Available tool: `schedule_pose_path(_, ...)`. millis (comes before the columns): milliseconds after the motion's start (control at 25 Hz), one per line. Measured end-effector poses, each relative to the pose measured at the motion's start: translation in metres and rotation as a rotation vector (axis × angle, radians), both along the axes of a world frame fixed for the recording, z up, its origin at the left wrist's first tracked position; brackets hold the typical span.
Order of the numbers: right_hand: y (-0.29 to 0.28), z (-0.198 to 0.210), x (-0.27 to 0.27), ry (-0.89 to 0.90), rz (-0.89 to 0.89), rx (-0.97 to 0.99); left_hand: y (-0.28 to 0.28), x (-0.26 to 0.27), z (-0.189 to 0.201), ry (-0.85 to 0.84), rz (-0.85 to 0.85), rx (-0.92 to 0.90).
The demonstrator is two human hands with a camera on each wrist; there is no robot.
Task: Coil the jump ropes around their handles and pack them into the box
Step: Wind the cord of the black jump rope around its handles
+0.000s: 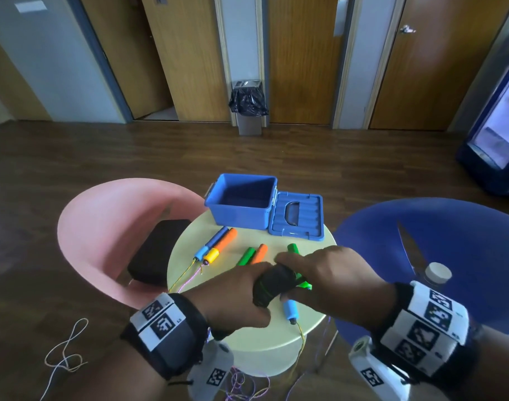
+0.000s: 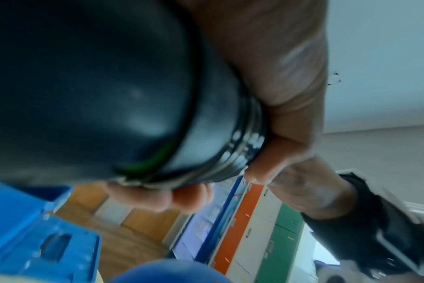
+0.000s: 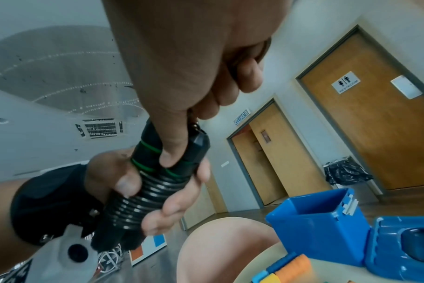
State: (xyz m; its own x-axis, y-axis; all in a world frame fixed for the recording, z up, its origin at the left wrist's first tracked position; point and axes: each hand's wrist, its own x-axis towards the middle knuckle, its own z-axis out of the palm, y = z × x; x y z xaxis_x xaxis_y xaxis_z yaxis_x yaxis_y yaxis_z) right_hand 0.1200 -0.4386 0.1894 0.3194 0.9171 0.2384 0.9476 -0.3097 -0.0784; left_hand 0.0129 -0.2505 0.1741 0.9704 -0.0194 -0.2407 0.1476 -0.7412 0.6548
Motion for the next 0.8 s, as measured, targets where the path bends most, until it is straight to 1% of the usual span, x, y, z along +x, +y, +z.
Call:
schedule_pose_path(40, 0.000, 0.004, 0.001, 0.026, 0.032, 0.010, 0.000, -0.002, 0.001, 0.035, -0.045, -0.030)
schedule_pose_path(80, 0.000, 0.008, 0.001, 0.082, 0.060, -0.029, 0.001, -0.003, 0.002, 0.066, -0.087, -0.042)
schedule_pose_path(160, 0.000, 0.019, -0.003, 0.234, 0.088, -0.207, 0.002, -0.006, 0.005, 0.104, -0.183, -0.029)
schedule_pose_path(280, 0.001, 0.034, -0.007, 0.252, 0.159, -0.346, -0.004, -0.010, 0.017, 0.115, -0.337, 0.063)
schedule_pose_path(400, -0.002, 0.043, -0.010, 0.285, 0.238, -0.444, -0.013, -0.016, 0.026, 0.032, -0.470, 0.211)
schedule_pose_path(440, -0.003, 0.046, -0.011, 0.344, 0.260, -0.459, -0.016, -0.017, 0.029, 0.005, -0.493, 0.245)
schedule_pose_path(600, -0.007, 0.053, -0.002, 0.807, 0.292, -0.459, -0.022, -0.025, 0.040, -0.100, -0.616, 0.383)
schedule_pose_path(640, -0.010, 0.052, 0.005, 0.872, 0.284, -0.434, -0.023, -0.029, 0.040, -0.127, -0.624, 0.423)
schedule_pose_path(680, -0.013, 0.051, 0.013, 0.897, 0.262, -0.394, -0.022, -0.032, 0.040, -0.147, -0.610, 0.457)
schedule_pose_path(720, -0.017, 0.049, 0.020, 0.887, 0.232, -0.341, -0.019, -0.034, 0.040, -0.158, -0.558, 0.449)
schedule_pose_path(760, -0.021, 0.047, 0.025, 0.840, 0.199, -0.282, -0.014, -0.036, 0.040, -0.155, -0.486, 0.397)
schedule_pose_path(800, -0.025, 0.044, 0.029, 0.751, 0.174, -0.228, -0.008, -0.037, 0.041, -0.164, -0.422, 0.312)
